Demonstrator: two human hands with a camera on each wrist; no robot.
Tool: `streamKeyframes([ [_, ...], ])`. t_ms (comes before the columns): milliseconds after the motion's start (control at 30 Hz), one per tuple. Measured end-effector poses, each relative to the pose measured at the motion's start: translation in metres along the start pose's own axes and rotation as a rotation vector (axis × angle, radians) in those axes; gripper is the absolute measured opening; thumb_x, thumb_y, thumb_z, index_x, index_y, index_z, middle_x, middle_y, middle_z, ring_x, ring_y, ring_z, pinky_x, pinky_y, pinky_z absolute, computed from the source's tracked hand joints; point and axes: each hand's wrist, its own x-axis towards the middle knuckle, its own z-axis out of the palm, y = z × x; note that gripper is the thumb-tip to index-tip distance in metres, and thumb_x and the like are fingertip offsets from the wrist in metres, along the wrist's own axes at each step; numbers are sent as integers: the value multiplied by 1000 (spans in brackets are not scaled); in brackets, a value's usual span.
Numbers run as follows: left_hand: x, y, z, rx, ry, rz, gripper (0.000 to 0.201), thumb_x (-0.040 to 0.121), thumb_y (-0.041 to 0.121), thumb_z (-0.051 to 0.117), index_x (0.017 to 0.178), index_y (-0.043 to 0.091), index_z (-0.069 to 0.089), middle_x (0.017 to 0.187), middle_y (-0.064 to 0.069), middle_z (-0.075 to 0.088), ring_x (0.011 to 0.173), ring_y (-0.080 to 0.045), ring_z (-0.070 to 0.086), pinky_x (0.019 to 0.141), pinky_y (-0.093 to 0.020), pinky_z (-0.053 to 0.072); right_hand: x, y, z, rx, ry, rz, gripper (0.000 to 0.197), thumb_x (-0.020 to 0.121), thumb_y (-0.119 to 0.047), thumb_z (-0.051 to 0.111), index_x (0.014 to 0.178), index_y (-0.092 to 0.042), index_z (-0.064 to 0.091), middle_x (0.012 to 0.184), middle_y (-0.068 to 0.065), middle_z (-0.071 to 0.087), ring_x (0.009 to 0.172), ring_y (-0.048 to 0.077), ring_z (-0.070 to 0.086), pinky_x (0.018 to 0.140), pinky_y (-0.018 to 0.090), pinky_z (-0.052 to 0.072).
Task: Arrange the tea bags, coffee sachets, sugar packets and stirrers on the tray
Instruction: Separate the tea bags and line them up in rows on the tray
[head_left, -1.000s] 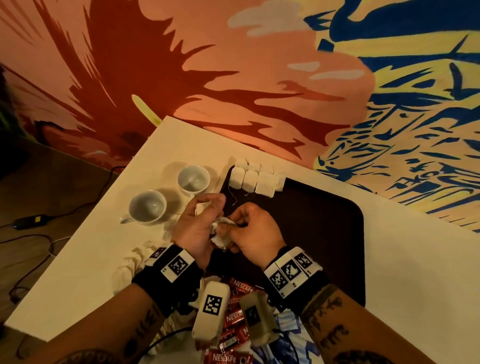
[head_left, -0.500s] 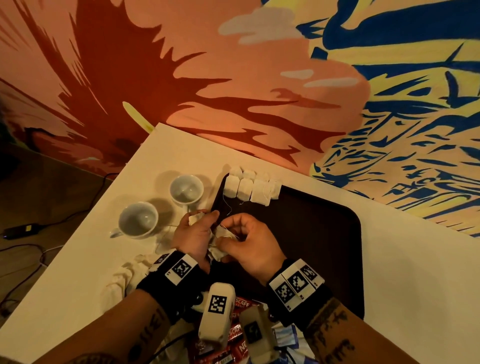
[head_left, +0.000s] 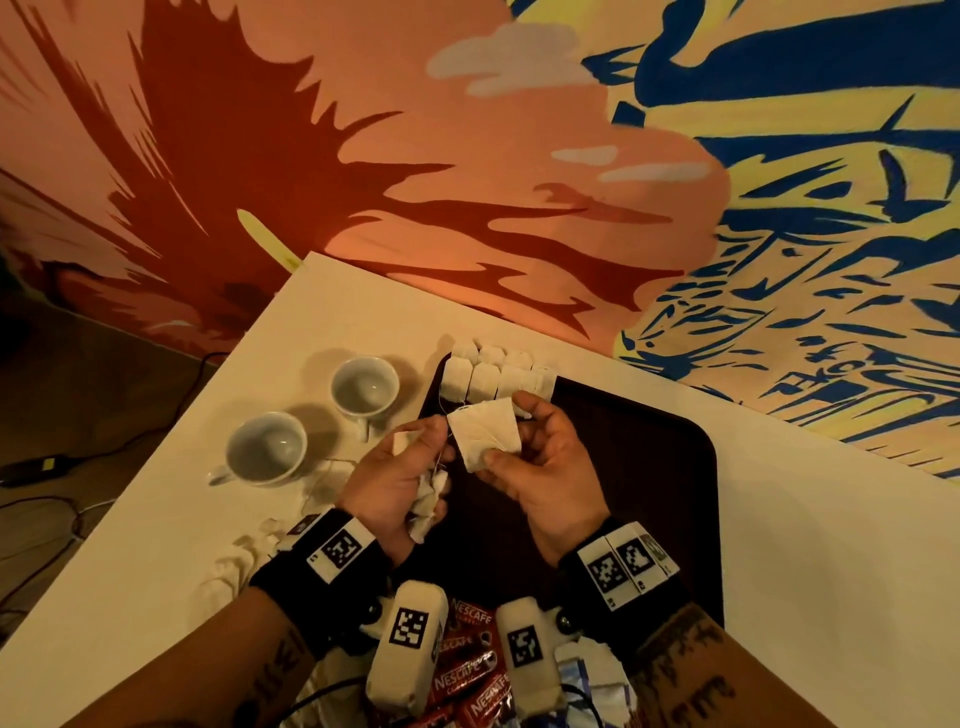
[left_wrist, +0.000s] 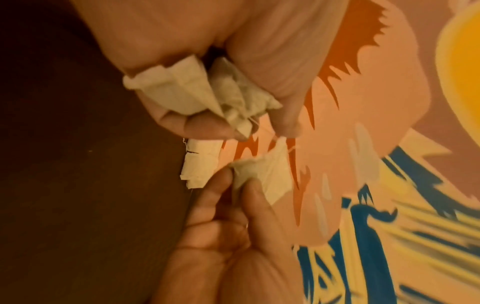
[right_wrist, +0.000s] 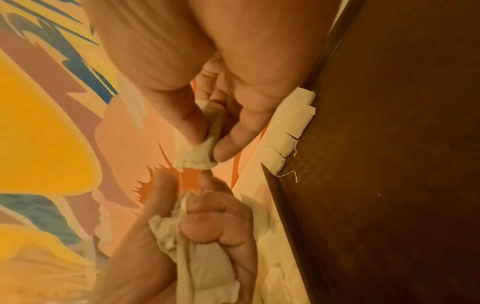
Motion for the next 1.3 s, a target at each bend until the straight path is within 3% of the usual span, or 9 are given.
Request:
streamKeyframes([
  [67,-5,-1,6,92,-20,29,50,64,50,79,100,16,71,64,-5,62,47,-16,52,44,-23,43,1,4,-2,-74,19,-21,72,66,-5,83,128,-26,52,99,15,71,98,34,70,87,48,58],
  [167,-11,1,14,193,51,153,24,66,33,85,85,21,76,76,-10,72,61,-21,64,57,-29,50,0,9,-5,-193,-1,-37,75,69,2,86,131,-23,52,103,12,72,99,26,71,88,38,58],
  [267,-10,3,15,350,121,259,7,80,14,79,83,18,74,80,-11,75,72,-22,68,66,-30,55,-3,10,-9,-290,-77,-48,56,78,0,81,123,-25,59,106,-1,74,99,11,71,86,26,56],
  [433,-4,-2,9,594,95,336,3,83,20,78,86,21,77,78,-3,75,73,-18,69,74,-32,54,4,7,-19,-527,-203,-101,21,92,-16,70,104,-33,71,96,-11,76,92,4,70,83,22,55],
  [633,14,-7,-8,570,186,219,9,83,39,76,76,33,74,62,8,69,62,-15,64,68,-36,53,59,9,-42,-833,-82,-47,15,90,-26,70,84,-38,63,80,-14,66,73,2,61,71,21,46],
  [733,15,-7,-13,492,178,153,30,87,46,68,73,19,68,51,6,59,46,-13,51,51,-29,41,96,10,-53,-972,-2,8,5,90,-31,69,93,-31,65,92,-7,69,85,13,65,80,29,52],
  [833,14,-6,-14,344,174,85,37,90,41,65,78,7,62,54,-1,56,38,-13,46,38,-23,36,123,12,-58,-1115,-24,66,19,91,-35,68,106,-23,68,105,-2,69,100,18,64,85,27,48],
  [1033,19,-6,-21,299,139,43,41,89,43,66,79,3,59,55,-11,47,39,-18,42,40,-22,36,149,19,-59,-1165,-9,157,30,89,-37,70,116,-22,68,120,-2,67,109,16,61,85,20,38],
  [1300,27,-7,-23,322,139,47,52,78,56,66,76,5,59,55,-11,47,41,-20,42,42,-24,36,155,24,-57,-1180,89,194,26,87,-37,71,110,-24,70,113,-2,69,106,17,63,82,20,39],
])
